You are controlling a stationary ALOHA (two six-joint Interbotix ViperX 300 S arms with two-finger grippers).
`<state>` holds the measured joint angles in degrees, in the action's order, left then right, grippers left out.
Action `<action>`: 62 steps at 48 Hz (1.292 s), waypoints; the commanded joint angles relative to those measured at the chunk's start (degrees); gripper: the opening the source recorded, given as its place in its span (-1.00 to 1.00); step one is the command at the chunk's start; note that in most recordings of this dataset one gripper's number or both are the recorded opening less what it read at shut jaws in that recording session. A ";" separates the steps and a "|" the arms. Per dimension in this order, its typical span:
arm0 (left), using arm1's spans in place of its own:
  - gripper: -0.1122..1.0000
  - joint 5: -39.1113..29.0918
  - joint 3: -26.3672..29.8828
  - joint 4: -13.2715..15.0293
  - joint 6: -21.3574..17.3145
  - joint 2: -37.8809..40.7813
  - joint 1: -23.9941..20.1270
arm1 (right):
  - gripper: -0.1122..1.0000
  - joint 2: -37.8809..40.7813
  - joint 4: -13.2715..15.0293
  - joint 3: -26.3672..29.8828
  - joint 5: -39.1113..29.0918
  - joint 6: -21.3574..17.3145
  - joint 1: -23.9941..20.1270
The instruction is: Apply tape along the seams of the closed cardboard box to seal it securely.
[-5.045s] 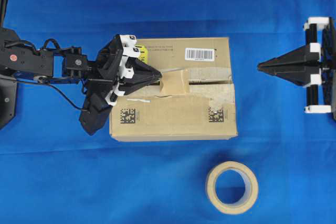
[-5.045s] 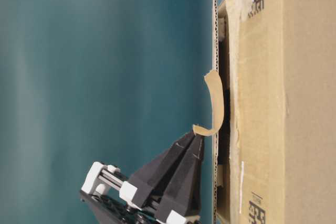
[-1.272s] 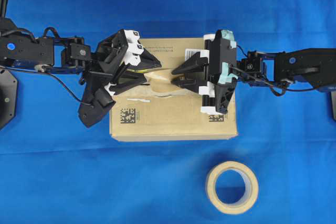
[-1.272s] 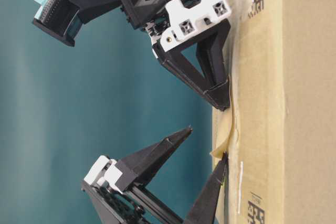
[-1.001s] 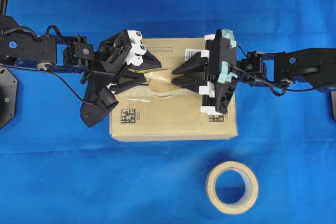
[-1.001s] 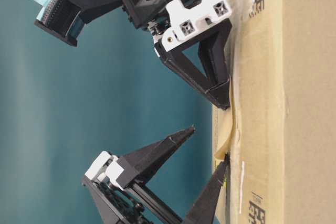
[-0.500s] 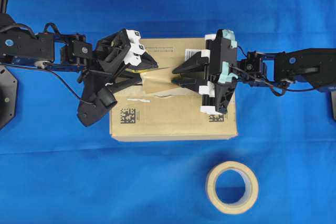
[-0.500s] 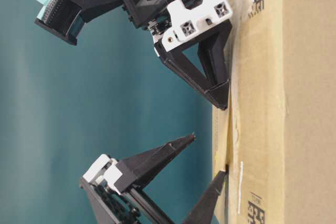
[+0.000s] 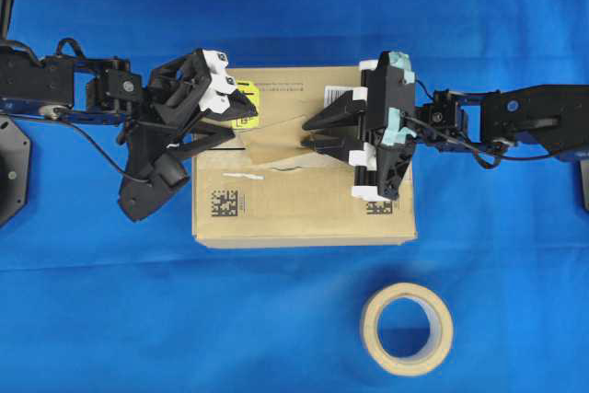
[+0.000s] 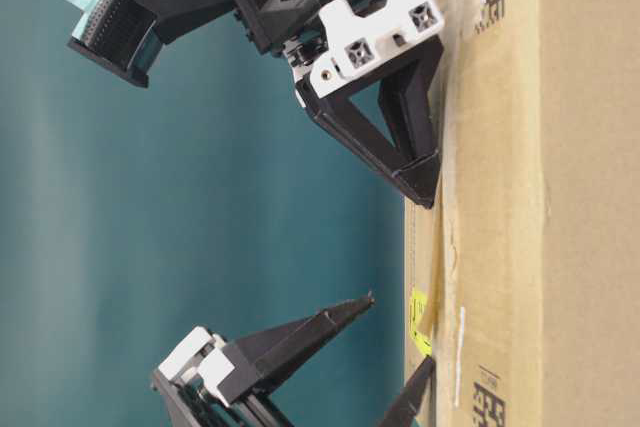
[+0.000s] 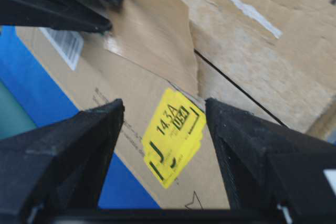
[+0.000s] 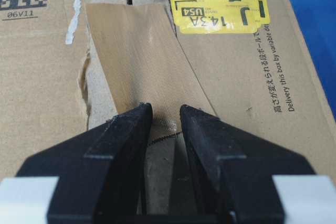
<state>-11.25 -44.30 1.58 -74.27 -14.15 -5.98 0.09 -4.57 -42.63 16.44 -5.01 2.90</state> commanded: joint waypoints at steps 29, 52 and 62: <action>0.31 24.52 -5.27 0.88 36.30 -6.15 1.32 | -0.05 -2.37 0.00 0.00 1.41 0.18 -0.09; 0.13 25.22 -5.54 0.70 57.22 -4.75 2.29 | -0.11 -7.47 0.18 1.23 3.25 0.79 3.34; -0.73 27.60 -4.75 0.88 57.39 0.97 3.34 | -0.79 -4.66 0.18 2.81 3.78 0.79 3.69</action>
<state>14.94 -50.36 2.37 -16.96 -14.59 -2.81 -4.83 -4.39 -41.57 19.42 -4.22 6.50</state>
